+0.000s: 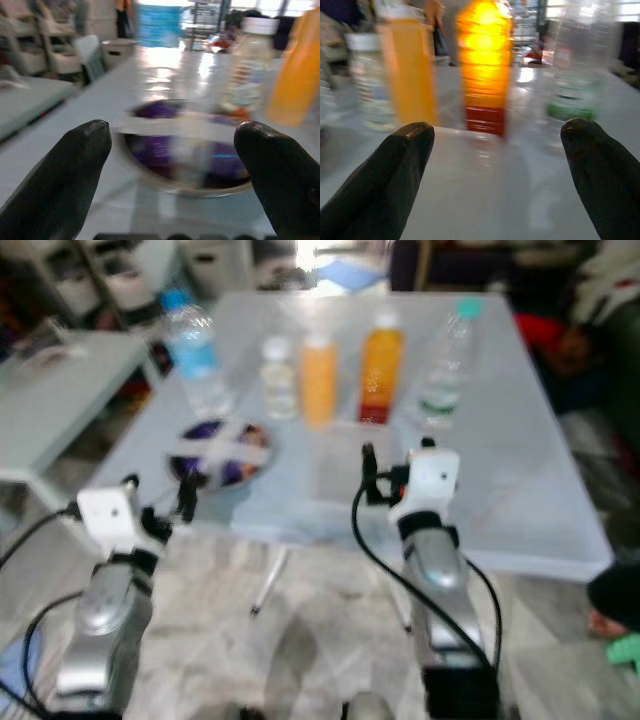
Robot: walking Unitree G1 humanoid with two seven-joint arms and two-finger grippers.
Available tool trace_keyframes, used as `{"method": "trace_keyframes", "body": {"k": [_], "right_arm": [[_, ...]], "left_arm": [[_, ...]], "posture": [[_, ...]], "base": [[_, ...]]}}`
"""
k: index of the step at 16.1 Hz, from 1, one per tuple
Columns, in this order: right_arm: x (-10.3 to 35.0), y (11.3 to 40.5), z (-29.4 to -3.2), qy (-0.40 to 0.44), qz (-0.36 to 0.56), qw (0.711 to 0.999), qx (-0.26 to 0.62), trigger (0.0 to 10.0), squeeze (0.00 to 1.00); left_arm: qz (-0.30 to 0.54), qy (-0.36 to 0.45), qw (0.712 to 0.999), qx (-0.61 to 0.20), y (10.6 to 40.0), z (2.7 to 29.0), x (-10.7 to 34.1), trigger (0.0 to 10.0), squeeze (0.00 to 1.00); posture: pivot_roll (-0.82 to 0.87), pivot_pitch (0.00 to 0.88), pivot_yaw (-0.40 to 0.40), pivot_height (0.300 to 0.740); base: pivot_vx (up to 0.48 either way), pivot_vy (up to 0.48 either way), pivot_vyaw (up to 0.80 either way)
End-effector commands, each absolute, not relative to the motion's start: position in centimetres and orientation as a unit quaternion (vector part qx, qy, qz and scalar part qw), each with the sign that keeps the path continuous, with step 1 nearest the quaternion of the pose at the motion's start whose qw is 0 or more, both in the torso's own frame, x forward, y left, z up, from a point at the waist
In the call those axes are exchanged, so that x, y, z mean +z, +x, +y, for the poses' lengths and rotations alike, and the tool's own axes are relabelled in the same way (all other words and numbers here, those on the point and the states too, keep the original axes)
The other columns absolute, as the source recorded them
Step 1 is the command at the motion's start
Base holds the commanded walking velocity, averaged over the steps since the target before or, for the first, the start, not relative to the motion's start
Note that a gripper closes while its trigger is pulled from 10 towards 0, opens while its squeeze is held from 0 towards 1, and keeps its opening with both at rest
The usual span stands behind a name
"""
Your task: Restocking fridge
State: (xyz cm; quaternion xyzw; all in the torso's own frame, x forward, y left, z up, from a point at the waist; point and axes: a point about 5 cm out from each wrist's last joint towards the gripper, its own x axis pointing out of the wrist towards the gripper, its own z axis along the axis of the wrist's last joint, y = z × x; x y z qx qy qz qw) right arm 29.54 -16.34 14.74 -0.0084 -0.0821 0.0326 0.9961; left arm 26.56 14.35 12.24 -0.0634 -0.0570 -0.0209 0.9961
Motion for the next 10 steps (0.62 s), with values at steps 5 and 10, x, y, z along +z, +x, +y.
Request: {"method": "trace_keyframes", "body": {"k": [5,10], "right_arm": [[14.5,29.8,-16.5,0.001,-0.074,0.997,0.035,10.0,0.0],[13.4,30.1,-17.4,0.035,-0.046,0.998,0.007,10.0,0.0]], "left_arm": [[-0.05,-0.049,0.997,-0.013,26.0,15.0,12.0,10.0,0.0],[-0.047,-0.041,0.998,-0.015,25.8,15.2,12.0,10.0,0.0]], "posture": [[-0.1,0.104,0.052,0.74],[-0.08,0.113,0.059,0.74]], "base": [[0.0,0.0,0.0],[0.0,0.0,0.0]]}}
